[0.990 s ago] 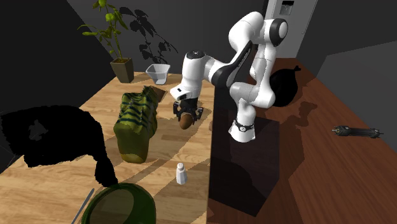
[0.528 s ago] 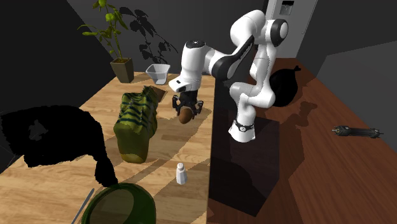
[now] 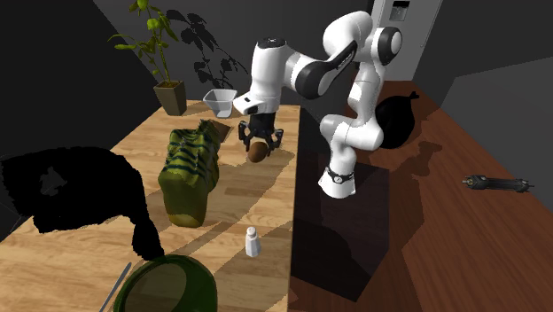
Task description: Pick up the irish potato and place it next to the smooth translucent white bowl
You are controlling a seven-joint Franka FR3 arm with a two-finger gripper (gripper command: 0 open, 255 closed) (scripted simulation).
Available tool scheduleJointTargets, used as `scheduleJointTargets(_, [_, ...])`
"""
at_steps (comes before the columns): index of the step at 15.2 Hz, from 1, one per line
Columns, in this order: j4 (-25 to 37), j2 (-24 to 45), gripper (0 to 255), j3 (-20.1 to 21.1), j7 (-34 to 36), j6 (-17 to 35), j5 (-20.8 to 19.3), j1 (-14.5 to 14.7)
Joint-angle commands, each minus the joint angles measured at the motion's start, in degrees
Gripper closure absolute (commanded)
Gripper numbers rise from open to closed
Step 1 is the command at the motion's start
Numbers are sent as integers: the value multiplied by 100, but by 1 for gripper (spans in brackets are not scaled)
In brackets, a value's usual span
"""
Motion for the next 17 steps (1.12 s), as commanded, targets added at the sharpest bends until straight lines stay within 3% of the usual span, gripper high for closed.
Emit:
scheduleJointTargets(1, [132,-22,255,44,-10,-158,32,11])
scheduleJointTargets(6, [51,-398,255,-287,-498,-332,-228,-266])
scheduleJointTargets(17, [217,-924,255,-1412,-1960,-572,-960,-913])
